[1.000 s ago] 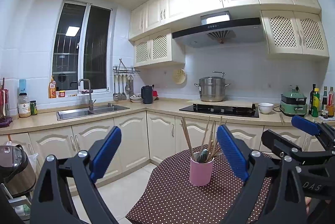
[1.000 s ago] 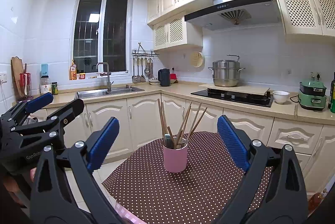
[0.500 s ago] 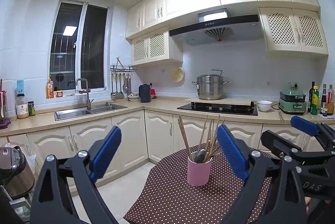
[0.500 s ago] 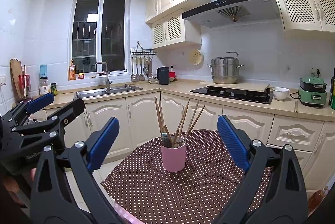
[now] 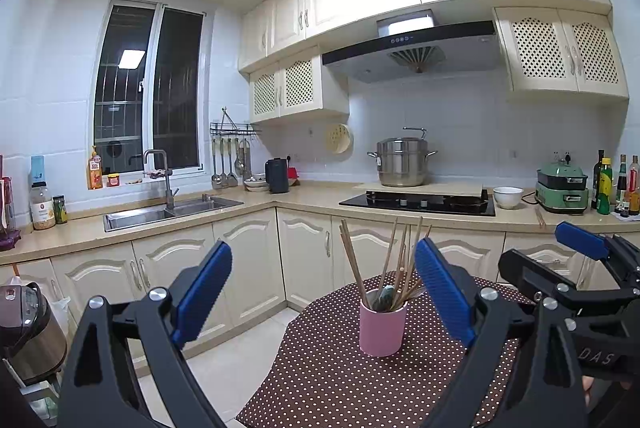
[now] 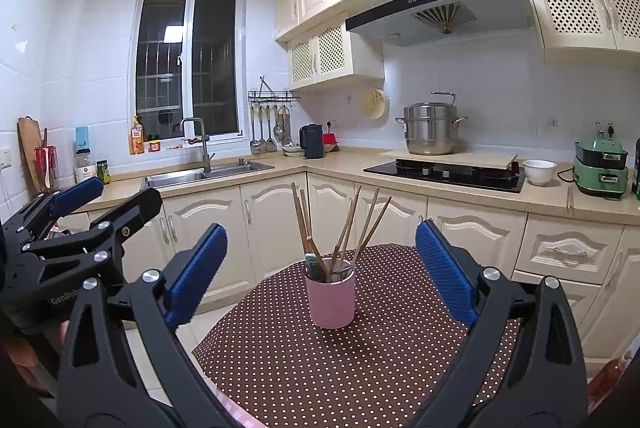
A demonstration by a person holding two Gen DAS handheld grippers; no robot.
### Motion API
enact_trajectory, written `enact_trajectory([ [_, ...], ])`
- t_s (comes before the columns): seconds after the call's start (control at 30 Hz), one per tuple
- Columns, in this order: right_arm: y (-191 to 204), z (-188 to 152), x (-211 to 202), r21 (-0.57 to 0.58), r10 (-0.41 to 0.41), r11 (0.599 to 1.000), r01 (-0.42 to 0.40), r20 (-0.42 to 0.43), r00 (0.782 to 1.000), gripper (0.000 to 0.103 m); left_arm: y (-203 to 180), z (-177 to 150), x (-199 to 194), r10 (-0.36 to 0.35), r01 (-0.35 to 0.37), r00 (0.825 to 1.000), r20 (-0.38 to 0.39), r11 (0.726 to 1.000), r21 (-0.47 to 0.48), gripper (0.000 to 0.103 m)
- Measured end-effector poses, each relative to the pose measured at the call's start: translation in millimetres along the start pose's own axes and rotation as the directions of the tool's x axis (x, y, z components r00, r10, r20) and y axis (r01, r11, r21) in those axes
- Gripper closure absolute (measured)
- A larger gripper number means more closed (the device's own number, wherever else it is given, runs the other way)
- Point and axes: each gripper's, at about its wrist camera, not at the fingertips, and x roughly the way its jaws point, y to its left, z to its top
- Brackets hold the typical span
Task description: Organize utensils
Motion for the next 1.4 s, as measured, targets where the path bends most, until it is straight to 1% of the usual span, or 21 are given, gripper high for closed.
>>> enact_trajectory([
  [0.77,-8.6,-2.6,15.0,0.022,0.003,1.000,-0.002,-0.025,1.000,0.009,0.1,-1.7,20.6,-0.005,0.005,1.000,-0.018,1.000,-0.001,0.012],
  [1.4,-10.2,-6.2,20.1,0.026,0.001,1.000,0.000,-0.035,0.999,0.009,-0.3,-4.7,24.0,-0.004,0.004,1.000,-0.023,1.000,0.002,0.012],
])
